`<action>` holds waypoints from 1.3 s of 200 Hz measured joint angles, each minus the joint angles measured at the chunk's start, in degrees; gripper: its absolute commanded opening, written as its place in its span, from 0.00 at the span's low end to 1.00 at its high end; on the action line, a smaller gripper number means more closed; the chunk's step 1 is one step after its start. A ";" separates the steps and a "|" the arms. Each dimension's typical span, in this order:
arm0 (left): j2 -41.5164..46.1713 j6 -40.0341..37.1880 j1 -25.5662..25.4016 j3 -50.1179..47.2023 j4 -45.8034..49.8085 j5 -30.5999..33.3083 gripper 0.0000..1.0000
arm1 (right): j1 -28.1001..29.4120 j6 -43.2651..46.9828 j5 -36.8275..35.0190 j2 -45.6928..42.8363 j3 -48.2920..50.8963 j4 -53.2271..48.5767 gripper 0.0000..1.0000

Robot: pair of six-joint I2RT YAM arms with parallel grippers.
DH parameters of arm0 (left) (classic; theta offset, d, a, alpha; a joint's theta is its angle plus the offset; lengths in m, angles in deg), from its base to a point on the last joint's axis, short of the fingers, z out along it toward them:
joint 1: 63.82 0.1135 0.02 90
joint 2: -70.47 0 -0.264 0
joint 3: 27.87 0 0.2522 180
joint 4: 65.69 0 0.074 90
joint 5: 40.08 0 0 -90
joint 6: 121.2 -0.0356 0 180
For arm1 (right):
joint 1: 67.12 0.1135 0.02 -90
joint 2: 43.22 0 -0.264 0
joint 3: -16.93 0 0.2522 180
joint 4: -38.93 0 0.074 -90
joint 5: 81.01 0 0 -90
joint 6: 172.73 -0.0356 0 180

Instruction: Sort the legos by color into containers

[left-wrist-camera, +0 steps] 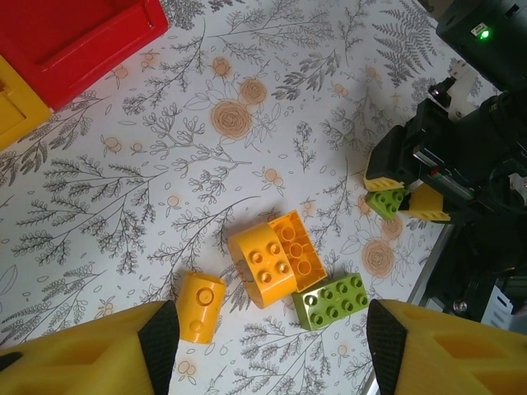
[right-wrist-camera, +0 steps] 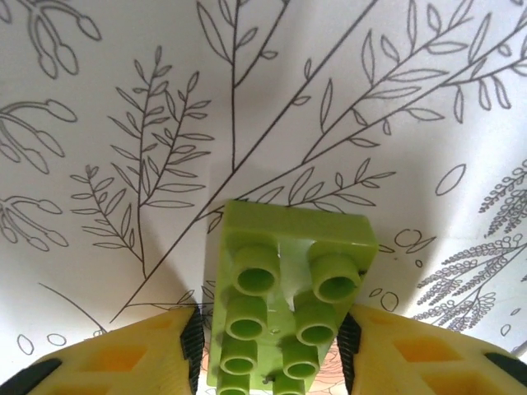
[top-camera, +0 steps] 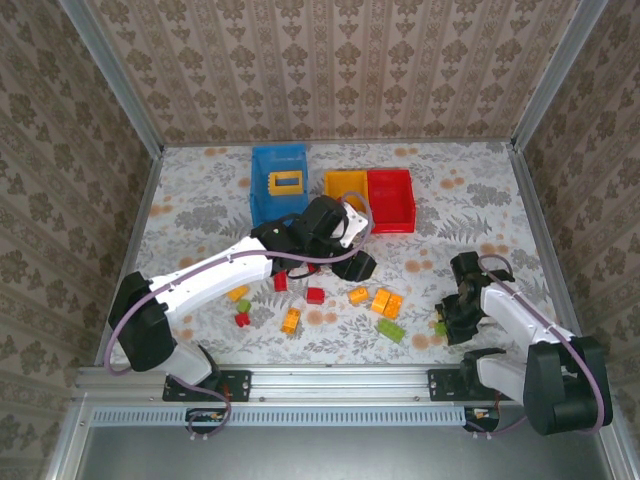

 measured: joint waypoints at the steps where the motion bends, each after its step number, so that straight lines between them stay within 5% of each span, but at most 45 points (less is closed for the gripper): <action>1: 0.00 0.00 0.00 0.00 -0.02 0.00 0.64 | 0.00 0.07 0.02 0.02 0.00 0.02 0.41; 69: 0.07 2.38 0.48 0.04 -0.26 2.51 0.64 | 0.44 6.62 -0.90 2.64 -3.63 1.51 0.31; 147: 1.70 11.30 13.90 7.96 2.45 10.27 0.63 | 13.31 29.42 -4.98 24.02 -39.43 10.49 0.31; 210: 3.02 16.39 20.72 7.21 8.50 14.10 0.63 | 11.89 44.22 -6.60 48.33 -63.52 9.77 0.38; 260: 7.87 19.89 21.70 2.10 13.75 17.64 0.62 | 10.73 48.11 -6.64 55.91 -70.12 5.46 0.53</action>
